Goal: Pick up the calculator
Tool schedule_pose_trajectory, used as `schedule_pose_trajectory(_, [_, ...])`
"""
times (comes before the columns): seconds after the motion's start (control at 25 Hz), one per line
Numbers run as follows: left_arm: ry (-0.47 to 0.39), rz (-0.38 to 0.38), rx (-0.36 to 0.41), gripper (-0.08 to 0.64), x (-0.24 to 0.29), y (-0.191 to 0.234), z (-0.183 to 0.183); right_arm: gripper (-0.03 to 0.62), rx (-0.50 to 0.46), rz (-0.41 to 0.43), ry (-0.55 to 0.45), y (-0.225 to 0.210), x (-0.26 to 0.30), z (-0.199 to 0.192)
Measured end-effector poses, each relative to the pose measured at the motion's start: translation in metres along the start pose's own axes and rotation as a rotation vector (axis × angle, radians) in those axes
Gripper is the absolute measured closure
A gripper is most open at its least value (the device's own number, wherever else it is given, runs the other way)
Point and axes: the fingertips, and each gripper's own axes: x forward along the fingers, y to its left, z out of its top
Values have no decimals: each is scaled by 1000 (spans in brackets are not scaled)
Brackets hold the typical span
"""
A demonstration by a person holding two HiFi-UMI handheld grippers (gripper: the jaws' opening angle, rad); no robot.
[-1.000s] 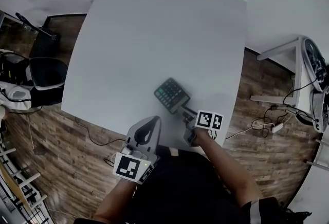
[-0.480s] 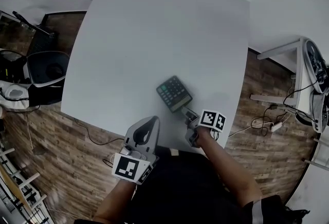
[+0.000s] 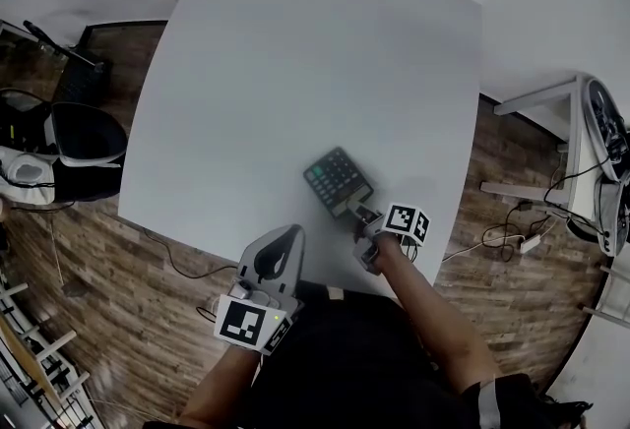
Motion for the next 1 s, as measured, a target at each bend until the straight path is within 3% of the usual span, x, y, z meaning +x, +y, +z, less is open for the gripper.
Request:
schedule_pose_trajectory(0.2, [-2, 9, -2, 558, -2, 5, -1, 513, 22, 85, -13, 4, 9, 4])
schedule_pose_trajectory(0.52, [-6, 11, 3, 558, -4, 3, -3, 531, -5, 134, -13, 18, 5, 6])
schedule_pose_trajectory(1.0, [-72, -54, 67, 558, 2, -36, 24, 531, -143, 361, -31, 129, -53, 20])
